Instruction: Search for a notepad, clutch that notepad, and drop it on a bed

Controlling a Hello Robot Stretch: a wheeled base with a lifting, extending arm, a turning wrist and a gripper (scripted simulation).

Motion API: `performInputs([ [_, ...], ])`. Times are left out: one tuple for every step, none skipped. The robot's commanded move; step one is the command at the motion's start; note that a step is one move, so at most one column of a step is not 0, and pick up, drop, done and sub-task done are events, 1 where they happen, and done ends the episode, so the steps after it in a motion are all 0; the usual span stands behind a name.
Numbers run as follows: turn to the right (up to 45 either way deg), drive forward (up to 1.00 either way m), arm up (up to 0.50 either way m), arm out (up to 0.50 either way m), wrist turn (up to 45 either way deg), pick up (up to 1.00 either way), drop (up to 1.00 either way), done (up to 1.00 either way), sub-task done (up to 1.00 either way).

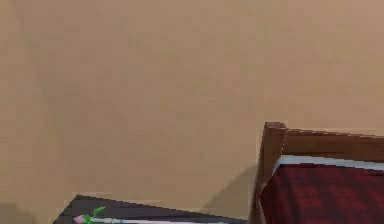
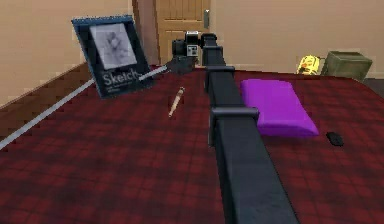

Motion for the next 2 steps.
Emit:
performInputs([
  [0.0, 0.00, 0.00, 0.00, 45.0, 0.00, 0.00, 0.00, 0.00],
  [0.0, 0.00, 0.00, 0.00, 15.0, 0.00, 0.00, 0.00, 0.00],
])
